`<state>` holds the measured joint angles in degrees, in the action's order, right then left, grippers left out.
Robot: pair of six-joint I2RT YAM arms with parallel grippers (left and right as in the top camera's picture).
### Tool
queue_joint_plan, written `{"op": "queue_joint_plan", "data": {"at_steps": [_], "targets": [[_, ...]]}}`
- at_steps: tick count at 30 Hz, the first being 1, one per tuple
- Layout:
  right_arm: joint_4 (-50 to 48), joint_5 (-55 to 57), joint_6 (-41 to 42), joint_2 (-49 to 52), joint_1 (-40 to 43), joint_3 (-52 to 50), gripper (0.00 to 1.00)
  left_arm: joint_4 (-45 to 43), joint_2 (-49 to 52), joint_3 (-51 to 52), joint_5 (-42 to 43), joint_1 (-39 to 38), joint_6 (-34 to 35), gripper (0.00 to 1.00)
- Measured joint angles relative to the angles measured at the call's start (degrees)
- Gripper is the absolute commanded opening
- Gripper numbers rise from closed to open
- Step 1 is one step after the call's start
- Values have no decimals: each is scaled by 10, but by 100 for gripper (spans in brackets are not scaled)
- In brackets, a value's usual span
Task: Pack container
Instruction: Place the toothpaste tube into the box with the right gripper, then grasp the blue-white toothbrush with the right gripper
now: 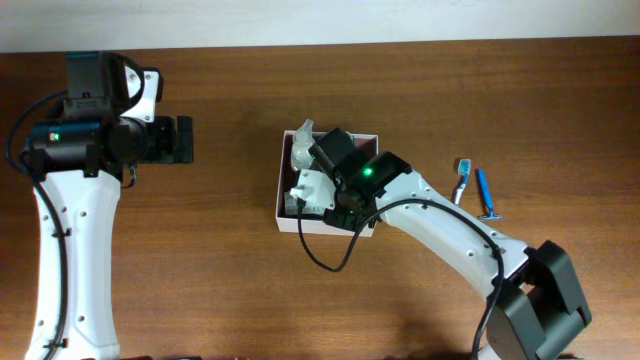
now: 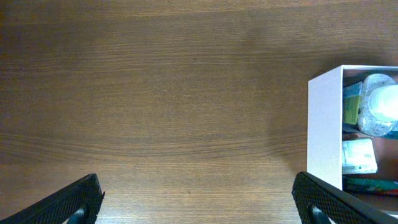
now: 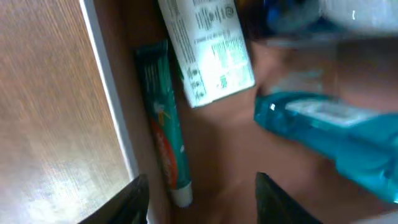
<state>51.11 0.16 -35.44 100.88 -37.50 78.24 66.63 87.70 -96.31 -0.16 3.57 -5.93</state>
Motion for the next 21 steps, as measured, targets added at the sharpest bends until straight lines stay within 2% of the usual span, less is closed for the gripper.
{"op": "queue_joint_plan", "data": {"at_steps": [2,5,6,9,11,16,21], "targets": [[15,0,39,-16,2,4,60,0,0,0,0,0,0,100],[42,-2,164,-78,30,14,65,0,0,0,0,0,0,100],[61,-3,233,-106,68,19,69,0,0,0,0,0,0,100],[99,-6,346,-138,167,30,69,0,0,0,0,0,0,100],[118,-16,423,-136,269,29,66,0,0,0,0,0,0,100],[105,-26,503,-95,410,-4,66,0,0,0,0,0,0,100],[60,-27,529,-21,443,-48,57,0,0,0,0,0,0,100]]}}
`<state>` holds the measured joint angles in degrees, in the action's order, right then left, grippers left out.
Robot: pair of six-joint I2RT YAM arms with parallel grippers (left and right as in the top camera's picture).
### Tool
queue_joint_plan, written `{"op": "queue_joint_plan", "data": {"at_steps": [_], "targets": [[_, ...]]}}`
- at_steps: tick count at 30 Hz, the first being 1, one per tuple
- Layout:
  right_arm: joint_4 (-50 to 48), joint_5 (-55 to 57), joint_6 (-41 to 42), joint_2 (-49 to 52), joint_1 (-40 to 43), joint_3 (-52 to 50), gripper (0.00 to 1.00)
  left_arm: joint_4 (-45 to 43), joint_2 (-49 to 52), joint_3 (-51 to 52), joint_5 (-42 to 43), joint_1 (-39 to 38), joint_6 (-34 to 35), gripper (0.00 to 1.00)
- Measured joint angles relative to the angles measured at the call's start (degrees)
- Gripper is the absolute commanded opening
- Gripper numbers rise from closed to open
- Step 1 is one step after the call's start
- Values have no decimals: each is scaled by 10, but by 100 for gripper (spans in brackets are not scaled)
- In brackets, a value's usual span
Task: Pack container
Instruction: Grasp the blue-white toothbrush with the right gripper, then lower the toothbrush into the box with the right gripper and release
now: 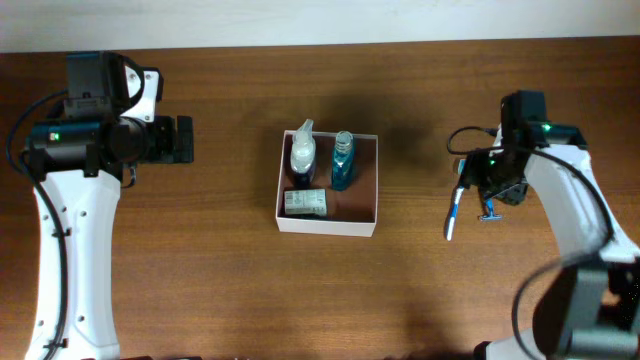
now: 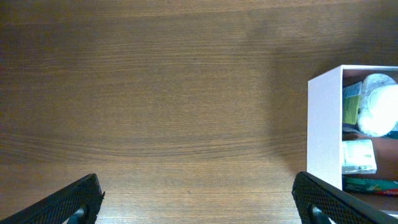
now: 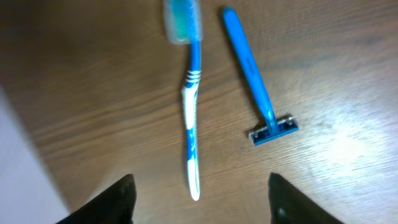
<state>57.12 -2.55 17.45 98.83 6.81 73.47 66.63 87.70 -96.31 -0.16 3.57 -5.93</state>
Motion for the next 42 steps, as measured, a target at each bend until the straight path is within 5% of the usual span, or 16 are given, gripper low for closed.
{"op": "queue_joint_plan", "data": {"at_steps": [3,8,12,15,20,31,36,42], "targets": [[-15,-2,10,61,1,-12,56,0,0,0,0,0,0,100],[-60,-17,38,133,-1,-13,36,0,0,0,0,0,0,100],[-71,-21,49,135,-2,-13,34,0,0,0,0,0,0,100],[-71,-21,51,135,-3,-13,16,0,0,0,0,0,0,100],[-65,-23,51,135,-8,-14,4,0,0,0,0,0,0,100],[-16,-20,7,120,-10,-16,4,0,0,0,0,0,0,100],[8,-18,-14,22,-37,-16,4,0,0,0,0,0,0,100],[37,-63,-127,-170,-185,2,4,-1,0,0,0,0,0,100]]}}
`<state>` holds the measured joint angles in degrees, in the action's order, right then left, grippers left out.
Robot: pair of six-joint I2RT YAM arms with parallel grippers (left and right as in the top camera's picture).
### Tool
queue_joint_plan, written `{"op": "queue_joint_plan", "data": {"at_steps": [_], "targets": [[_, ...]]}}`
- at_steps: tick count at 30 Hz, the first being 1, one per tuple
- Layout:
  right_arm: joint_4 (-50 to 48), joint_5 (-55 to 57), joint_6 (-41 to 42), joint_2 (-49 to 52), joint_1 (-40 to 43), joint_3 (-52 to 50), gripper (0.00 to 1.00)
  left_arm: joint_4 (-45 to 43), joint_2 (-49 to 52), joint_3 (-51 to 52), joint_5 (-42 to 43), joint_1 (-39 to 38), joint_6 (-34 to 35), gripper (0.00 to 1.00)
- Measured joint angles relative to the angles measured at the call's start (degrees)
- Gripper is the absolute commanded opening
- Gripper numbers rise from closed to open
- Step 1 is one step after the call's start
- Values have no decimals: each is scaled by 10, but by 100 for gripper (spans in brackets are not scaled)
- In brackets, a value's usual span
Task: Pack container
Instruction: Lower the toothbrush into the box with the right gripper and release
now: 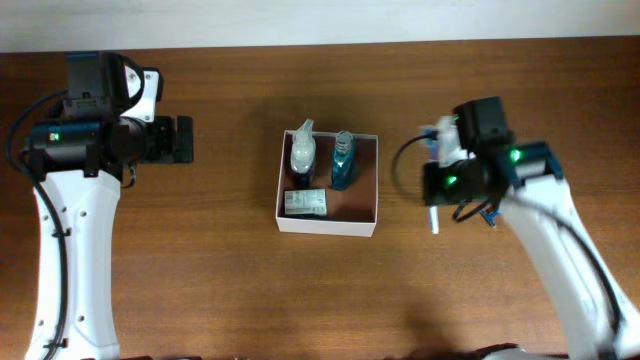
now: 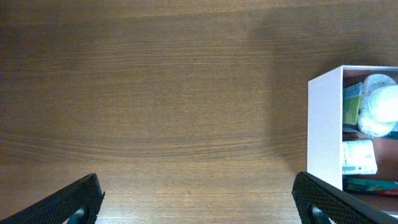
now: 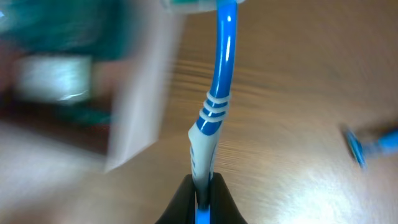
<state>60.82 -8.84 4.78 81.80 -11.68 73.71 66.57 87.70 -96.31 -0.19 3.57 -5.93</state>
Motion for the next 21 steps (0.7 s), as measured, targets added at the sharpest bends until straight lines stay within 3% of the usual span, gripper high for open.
{"op": "queue_joint_plan", "data": {"at_steps": [2,7,12,17,18,19,20,21], "targets": [[0,-20,-90,-57,-97,4,4,1,0,0,0,0,0,100],[-3,-30,-286,-64,-241,5,4,0,0,0,0,0,0,100],[-66,2,-440,16,-270,5,4,1,0,0,0,0,0,100],[-145,95,-516,101,-269,5,6,1,0,0,0,0,0,100],[-153,112,-526,112,-269,5,37,1,0,0,0,0,0,100],[-159,131,-533,122,-268,5,55,1,0,0,0,0,0,100],[-165,149,-537,127,-267,5,63,1,0,0,0,0,0,100],[-172,160,-536,128,-266,5,79,1,0,0,0,0,0,100]]}}
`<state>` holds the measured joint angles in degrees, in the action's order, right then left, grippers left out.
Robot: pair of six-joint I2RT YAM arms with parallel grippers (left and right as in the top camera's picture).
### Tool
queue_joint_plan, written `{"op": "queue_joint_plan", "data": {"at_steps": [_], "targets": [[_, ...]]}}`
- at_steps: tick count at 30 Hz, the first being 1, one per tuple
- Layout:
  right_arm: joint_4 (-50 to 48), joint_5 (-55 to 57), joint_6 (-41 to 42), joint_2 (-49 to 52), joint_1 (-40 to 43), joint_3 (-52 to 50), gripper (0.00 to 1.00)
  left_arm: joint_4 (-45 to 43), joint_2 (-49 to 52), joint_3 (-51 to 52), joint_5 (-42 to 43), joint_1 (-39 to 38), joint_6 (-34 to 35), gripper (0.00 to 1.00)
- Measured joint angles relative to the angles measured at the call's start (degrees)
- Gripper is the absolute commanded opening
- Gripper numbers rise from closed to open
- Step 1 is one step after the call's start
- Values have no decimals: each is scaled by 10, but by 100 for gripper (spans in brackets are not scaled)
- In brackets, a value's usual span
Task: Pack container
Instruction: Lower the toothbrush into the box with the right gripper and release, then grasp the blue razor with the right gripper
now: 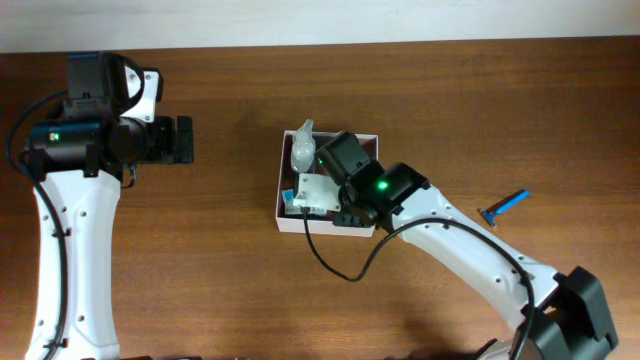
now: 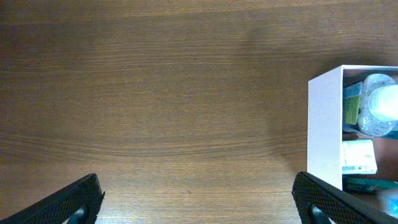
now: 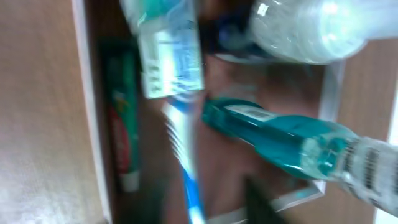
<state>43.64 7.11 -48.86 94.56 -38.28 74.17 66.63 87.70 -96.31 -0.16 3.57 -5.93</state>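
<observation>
The white box (image 1: 327,229) stands mid-table, and my right arm reaches over it. In the right wrist view my right gripper (image 3: 205,200) is open, its blurred fingers either side of the blue-and-white toothbrush (image 3: 186,168) lying inside the box. Around the brush lie a toothpaste tube (image 3: 121,137), a white packet (image 3: 169,56), a teal bottle (image 3: 280,137) and a clear bottle (image 3: 311,31). A blue razor (image 1: 503,207) lies slanted on the table to the right. My left gripper (image 1: 183,140) hangs open and empty left of the box (image 2: 324,124).
Bare wooden tabletop surrounds the box. The left arm's white link runs down the left edge of the overhead view. The table's back edge lies along the top.
My right gripper was shut on the toothbrush right of the box. Now it is open over the box with the brush lying inside. The razor now lies slanted. The left arm is unchanged.
First my right gripper was open inside the box, with toothbrush and razor on the table at the right. Then it hung open above those two. Then it was shut on the toothbrush near the box. Now the brush lies in the box.
</observation>
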Motion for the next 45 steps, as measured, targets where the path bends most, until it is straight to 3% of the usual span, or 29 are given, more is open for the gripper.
{"op": "queue_joint_plan", "data": {"at_steps": [1,3,5,10,13,16,20,26,38,42,44,45], "targets": [[-5,6,6,0,1,0,94,0,0,0,0,0,0,100],[-15,19,28,0,2,1,99,0,0,0,0,0,0,100],[-13,24,70,-3,2,8,99,0,0,0,0,0,0,100],[9,27,322,-91,22,45,99,0,0,0,0,0,0,100],[106,18,472,-157,114,55,99,0,0,0,0,0,0,100],[180,18,564,-159,226,56,99,0,0,0,0,0,0,100],[205,-16,654,-129,394,45,99,0,0,0,0,0,0,100],[196,-43,731,-24,545,14,94,0,0,0,0,0,0,100],[128,-46,804,110,573,13,93,0,0,0,0,0,0,100],[92,-53,815,166,573,12,82,0,0,0,0,0,0,100],[79,-60,818,184,573,12,61,0,0,0,0,0,0,100],[76,-63,822,188,573,12,58,0,0,0,0,0,0,100]]}}
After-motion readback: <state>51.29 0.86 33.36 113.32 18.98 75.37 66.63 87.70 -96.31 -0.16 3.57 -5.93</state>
